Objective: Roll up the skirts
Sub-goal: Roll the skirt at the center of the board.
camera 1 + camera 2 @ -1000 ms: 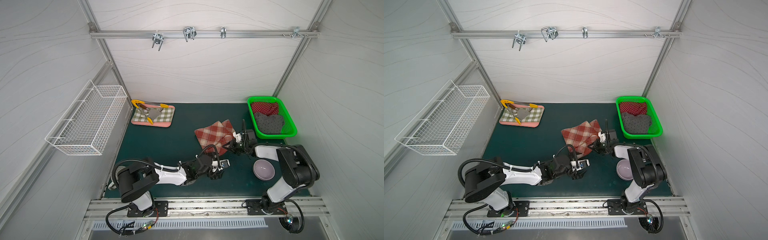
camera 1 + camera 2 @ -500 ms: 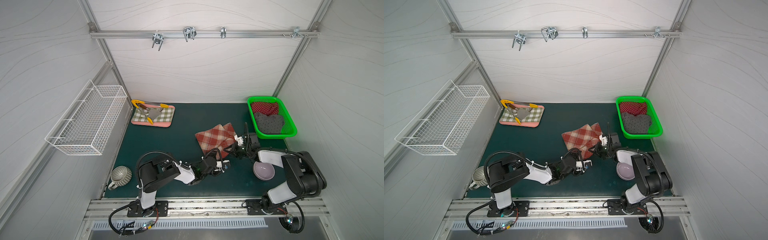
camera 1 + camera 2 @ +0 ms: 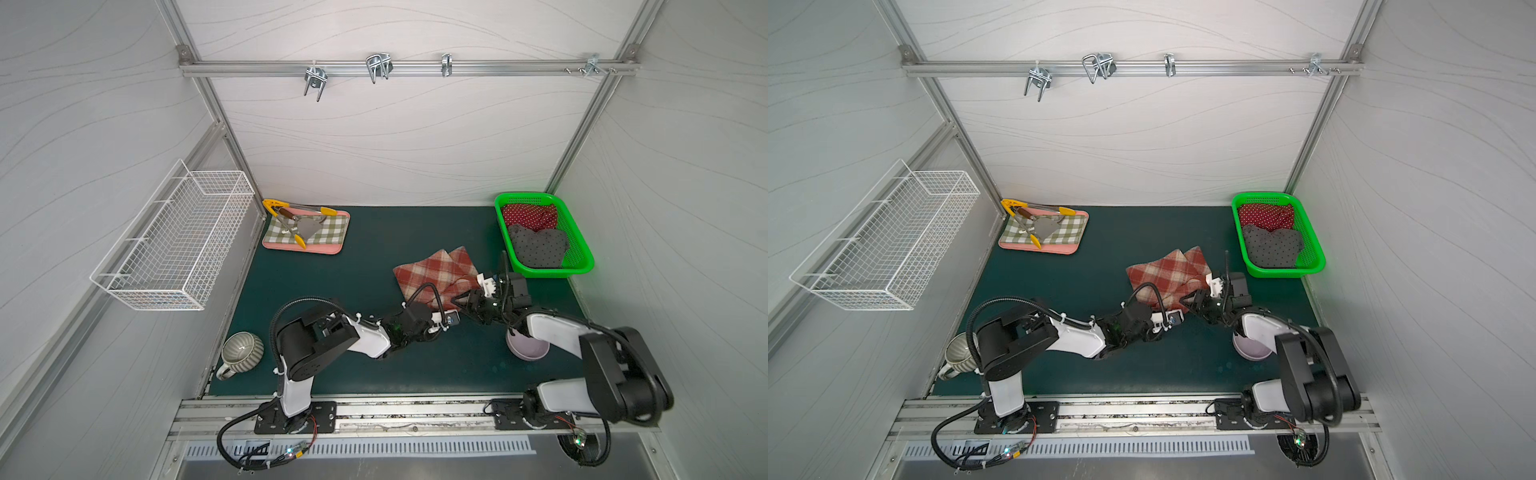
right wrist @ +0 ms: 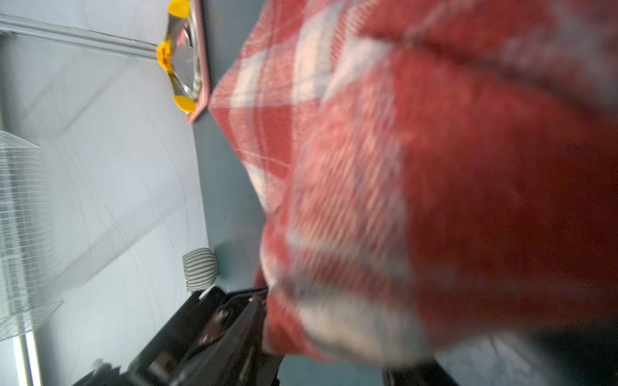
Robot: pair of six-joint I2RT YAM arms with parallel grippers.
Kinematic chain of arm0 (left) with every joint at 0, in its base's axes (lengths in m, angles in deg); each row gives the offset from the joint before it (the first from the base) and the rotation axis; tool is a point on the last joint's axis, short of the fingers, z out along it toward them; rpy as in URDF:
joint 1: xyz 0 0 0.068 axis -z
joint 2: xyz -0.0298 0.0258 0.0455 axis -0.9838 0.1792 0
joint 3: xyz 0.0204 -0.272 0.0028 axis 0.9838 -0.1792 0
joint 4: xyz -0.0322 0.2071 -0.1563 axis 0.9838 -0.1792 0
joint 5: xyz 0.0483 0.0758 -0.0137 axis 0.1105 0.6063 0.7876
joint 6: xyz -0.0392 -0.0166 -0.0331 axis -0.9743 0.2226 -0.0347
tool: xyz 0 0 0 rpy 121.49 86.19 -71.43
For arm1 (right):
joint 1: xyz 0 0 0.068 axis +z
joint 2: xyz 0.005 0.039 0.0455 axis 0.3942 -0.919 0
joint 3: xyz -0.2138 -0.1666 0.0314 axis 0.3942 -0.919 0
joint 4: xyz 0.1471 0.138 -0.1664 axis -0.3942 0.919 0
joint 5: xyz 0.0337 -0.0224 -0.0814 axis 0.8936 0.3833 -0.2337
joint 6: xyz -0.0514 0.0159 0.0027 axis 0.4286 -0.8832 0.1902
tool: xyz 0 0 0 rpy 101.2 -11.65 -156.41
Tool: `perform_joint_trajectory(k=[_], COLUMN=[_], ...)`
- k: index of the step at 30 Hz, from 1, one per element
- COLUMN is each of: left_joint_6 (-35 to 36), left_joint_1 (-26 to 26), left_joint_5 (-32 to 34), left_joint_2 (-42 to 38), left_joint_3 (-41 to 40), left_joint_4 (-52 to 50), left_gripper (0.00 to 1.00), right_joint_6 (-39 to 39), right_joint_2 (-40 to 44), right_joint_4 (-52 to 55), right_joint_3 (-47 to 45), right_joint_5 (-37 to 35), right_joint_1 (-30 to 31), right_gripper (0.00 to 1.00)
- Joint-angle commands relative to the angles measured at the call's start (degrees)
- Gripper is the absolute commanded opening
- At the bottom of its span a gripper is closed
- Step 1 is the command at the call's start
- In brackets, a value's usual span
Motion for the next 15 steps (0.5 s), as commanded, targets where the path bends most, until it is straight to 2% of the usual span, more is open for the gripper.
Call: perform_joint_trajectory(k=[1, 2, 5, 9, 11, 15], left_joint_6=[-14.1, -17.9, -28.4, -45.7, -53.1, -61.9], left_joint_1=[-5.4, -7.6, -12.5, -17.5, -18.8, -19.5], left_joint_5=[-17.4, -23.4, -35.7, -53.3, -58.4, -61.0], left_joint_2=[-1.8, -1.2, 3.1, 13.5, 18.6, 23.6], left_joint_3=[3.8, 6.2, 12.2, 19.5, 21.2, 18.8], left_joint_4=[-9.2, -13.5, -18.2, -17.4, -13.2, -1.1], left_gripper=[0.01, 0.03, 0.05, 0.08, 0.09, 0.09], right_joint_6=[1.9, 1.7, 1.2, 1.5, 1.3, -0.5], right_joint_2=[8.5, 10.9, 15.5, 14.6, 11.5, 3.8], right_joint_4=[4.3, 4.7, 5.2, 5.4, 3.6, -2.4], right_joint_3=[-1.0, -1.7, -3.5, -3.9, -3.8, -2.7], right_joint_5=[-4.5, -5.4, -6.9, -7.2, -7.0, -6.2], right_joint_1=[-0.3, -0.3, -0.4, -0.5, -0.8, -2.1], right_gripper=[0.74, 0.76, 0.82, 0.86, 0.87, 0.88])
